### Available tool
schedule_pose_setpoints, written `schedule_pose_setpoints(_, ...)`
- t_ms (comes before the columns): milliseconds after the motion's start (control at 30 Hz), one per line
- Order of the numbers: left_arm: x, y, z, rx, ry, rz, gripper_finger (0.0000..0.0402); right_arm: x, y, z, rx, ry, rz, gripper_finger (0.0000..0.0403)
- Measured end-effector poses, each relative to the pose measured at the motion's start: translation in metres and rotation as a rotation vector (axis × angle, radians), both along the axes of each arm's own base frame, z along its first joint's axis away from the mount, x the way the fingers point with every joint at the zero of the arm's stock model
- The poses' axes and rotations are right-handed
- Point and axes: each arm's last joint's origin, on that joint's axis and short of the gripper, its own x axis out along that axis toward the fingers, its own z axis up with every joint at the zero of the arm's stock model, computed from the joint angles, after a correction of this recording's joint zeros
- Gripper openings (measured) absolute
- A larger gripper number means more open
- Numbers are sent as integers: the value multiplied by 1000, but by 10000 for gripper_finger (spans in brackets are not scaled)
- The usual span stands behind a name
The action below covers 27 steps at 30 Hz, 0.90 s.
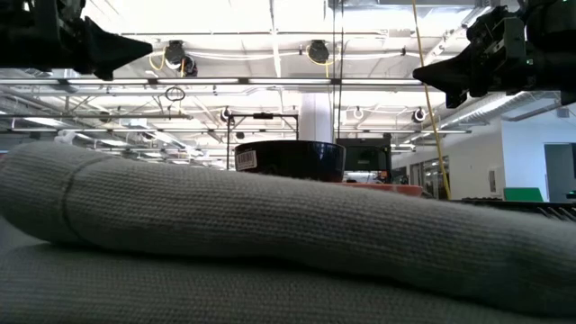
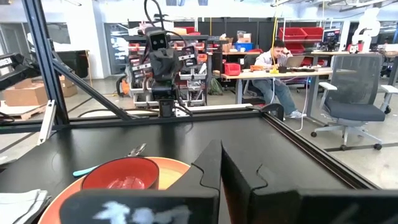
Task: Set table place
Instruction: Put the orange fork to the right of the orange plate
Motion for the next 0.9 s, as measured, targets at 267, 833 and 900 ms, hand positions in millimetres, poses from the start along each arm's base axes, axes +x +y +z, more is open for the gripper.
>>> schedule_pose_setpoints(267, 1, -3, -19, 46, 23, -105, 0, 0, 0, -1, 2, 6, 0, 0)
schedule_pose_setpoints(833, 1, -13, -28, 52, 116, -304, 1, 0, 0, -2, 2, 16, 0, 0)
schedule_pose_setpoints(900, 1, -13, -28, 51, 116, -303, 1, 0, 0, -2, 2, 16, 0, 0)
